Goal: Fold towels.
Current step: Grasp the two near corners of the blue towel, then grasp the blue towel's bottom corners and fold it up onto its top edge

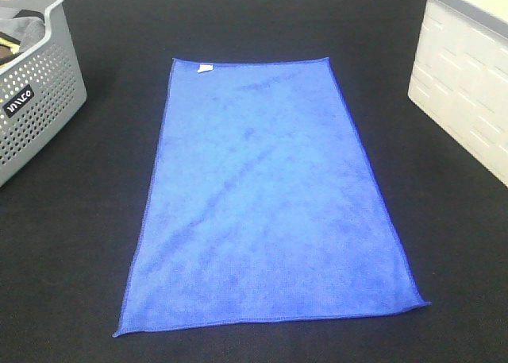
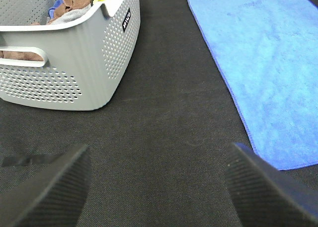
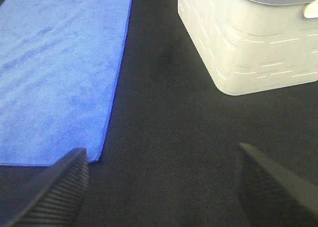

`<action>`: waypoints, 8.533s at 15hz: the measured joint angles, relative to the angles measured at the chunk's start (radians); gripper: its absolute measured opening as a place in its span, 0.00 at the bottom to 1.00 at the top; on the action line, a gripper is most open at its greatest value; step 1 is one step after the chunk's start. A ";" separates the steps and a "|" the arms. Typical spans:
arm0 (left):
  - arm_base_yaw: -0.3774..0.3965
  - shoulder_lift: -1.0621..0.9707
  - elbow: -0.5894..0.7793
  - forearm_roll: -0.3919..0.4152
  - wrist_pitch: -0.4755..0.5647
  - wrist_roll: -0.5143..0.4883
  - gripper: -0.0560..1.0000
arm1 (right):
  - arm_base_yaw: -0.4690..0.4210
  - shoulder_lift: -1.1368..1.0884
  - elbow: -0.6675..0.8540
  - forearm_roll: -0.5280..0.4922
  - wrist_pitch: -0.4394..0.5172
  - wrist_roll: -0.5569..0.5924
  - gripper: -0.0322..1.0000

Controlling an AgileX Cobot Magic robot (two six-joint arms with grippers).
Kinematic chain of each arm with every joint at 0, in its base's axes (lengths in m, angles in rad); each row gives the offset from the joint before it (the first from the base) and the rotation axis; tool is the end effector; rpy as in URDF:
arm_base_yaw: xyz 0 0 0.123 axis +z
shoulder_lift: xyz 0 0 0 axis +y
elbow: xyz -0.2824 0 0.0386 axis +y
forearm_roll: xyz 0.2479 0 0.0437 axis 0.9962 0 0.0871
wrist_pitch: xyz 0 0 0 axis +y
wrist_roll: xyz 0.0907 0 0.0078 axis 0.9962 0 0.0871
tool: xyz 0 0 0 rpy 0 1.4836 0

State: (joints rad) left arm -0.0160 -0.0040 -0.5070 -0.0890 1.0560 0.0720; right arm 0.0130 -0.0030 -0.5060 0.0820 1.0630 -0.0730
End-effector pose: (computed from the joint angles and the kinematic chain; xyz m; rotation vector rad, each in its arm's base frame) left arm -0.0064 -0.0069 0.2797 0.0935 2.0240 -0.0708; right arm -0.0063 0.0064 0.2789 -0.0918 2.0333 0.0603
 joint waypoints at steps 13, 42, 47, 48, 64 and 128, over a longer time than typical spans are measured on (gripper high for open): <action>0.000 0.000 0.000 0.000 0.000 0.000 0.73 | 0.000 0.000 0.000 0.000 0.000 0.000 0.77; 0.000 0.000 0.000 0.000 0.000 0.000 0.73 | 0.000 0.000 0.000 0.000 0.000 0.000 0.77; 0.000 0.000 0.000 0.000 0.000 0.000 0.73 | 0.000 0.000 0.000 0.000 0.000 0.000 0.77; 0.000 0.000 0.000 0.000 0.000 0.000 0.73 | 0.000 0.000 0.000 0.000 0.000 0.000 0.77; 0.000 0.240 0.038 -0.118 -0.346 -0.077 0.73 | 0.000 0.245 -0.016 0.030 -0.161 0.082 0.77; -0.194 1.567 0.012 -0.725 -0.410 0.393 0.05 | 0.129 1.616 0.115 0.858 -0.442 -0.550 0.03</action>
State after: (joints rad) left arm -0.2100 1.5630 -0.4950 -0.8140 0.6460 0.4650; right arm 0.1420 1.6130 -0.3910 0.9400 0.6210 -0.6230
